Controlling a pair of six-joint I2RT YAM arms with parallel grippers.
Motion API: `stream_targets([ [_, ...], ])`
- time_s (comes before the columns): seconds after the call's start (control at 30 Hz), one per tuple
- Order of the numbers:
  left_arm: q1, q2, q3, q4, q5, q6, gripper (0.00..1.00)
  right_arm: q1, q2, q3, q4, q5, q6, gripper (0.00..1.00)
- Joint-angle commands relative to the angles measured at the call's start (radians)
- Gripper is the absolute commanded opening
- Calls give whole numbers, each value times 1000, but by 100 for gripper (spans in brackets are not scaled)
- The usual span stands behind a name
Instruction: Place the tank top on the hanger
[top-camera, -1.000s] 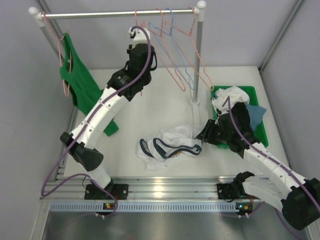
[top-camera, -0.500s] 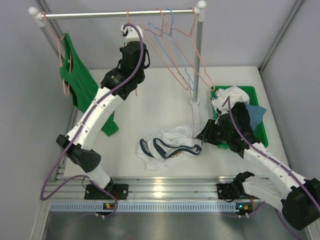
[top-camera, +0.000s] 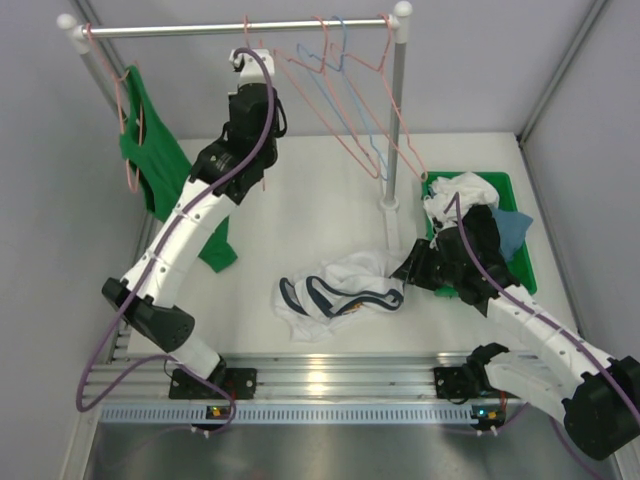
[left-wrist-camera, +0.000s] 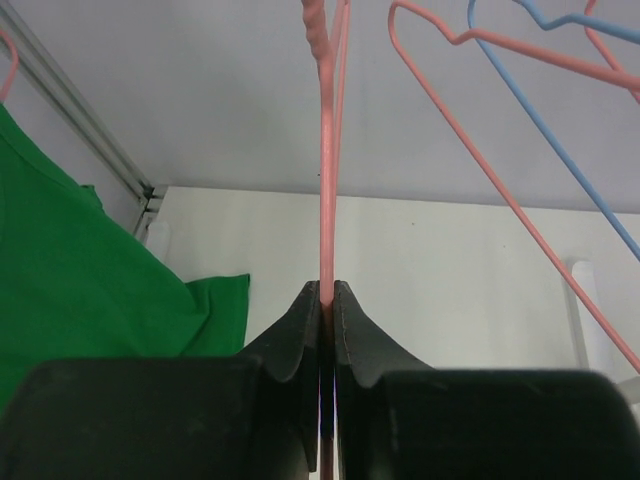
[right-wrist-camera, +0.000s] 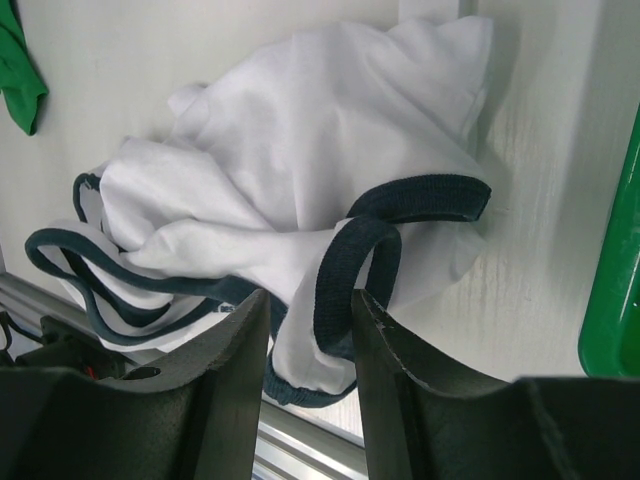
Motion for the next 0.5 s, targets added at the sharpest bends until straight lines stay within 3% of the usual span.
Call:
stream_targets([
  [0.0,19,-85,-9,136,48,44,0,-9,-15,4,27,-3,-18,39],
  [0.47,55,-183,-89,174,152,61,0,-9,3,8,36,2,-29,38],
])
